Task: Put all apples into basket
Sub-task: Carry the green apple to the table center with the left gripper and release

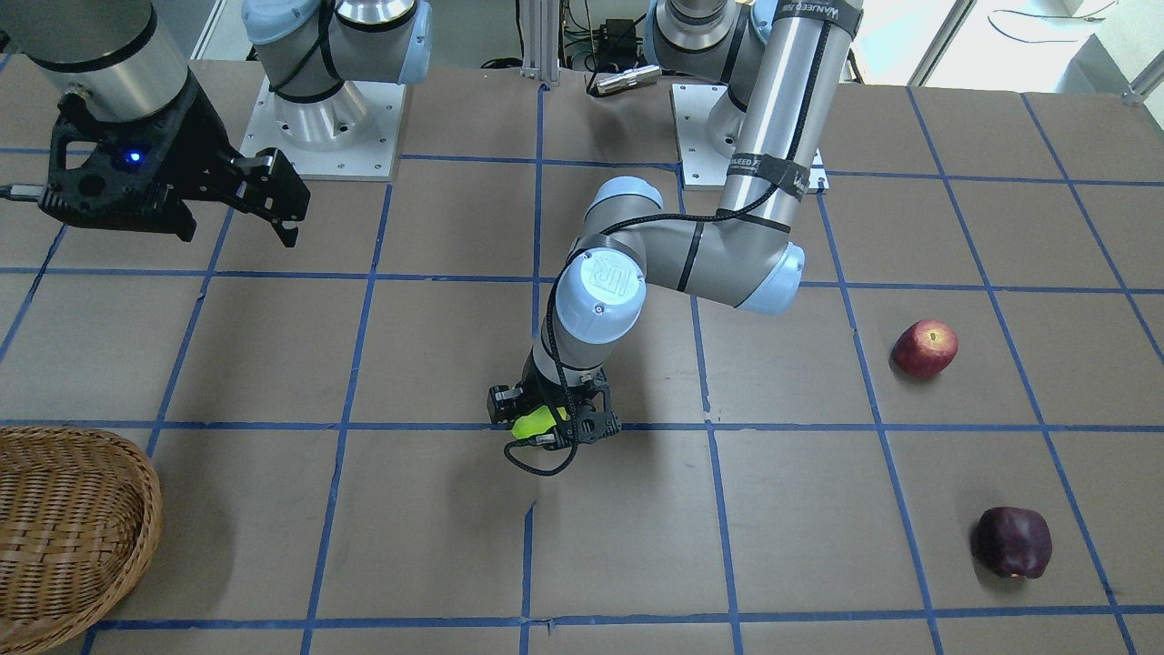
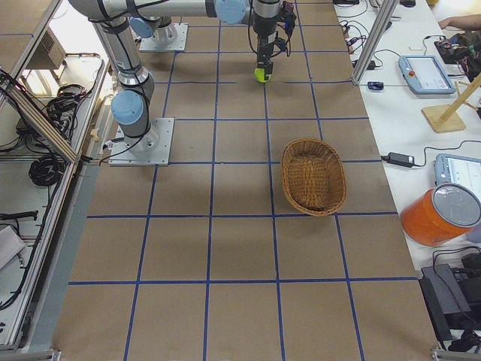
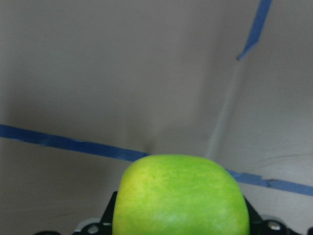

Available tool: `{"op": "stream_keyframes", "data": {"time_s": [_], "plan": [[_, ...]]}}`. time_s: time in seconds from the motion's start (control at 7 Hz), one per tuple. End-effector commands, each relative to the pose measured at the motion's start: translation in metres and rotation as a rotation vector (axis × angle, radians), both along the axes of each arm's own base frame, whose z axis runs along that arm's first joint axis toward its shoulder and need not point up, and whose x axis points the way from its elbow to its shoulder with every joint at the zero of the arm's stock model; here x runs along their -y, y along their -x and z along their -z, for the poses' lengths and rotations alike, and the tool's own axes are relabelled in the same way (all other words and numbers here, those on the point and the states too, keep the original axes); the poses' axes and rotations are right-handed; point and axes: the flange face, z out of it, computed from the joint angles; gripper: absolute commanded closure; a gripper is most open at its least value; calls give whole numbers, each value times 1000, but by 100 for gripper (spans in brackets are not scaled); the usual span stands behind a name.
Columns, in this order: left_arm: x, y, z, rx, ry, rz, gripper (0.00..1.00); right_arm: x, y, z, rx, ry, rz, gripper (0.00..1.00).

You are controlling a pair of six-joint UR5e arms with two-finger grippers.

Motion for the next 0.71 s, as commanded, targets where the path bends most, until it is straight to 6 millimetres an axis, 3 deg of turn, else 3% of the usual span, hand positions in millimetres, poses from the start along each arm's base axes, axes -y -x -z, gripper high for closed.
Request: {"op": "stream_keyframes", "data": {"time_s": [0.0,0.14,0.29,0.43,0.57], "plan": [[5,4,2,-13,11,-23,0,23,1,35,2,-57,11,0],[18,-11,-18,-26,30,-29,0,37,-1,41,6,-12,20,0],[38,-27,-54,-53,40,-30,0,55,-7,64,12,-19,41,0],[64,-52,-97,-49,21,-54,0,69,-17,75,18,8,21,0],[82,-91,-137,-25,-46,-42,0,72,-42,85,18,19,-20,0]]}}
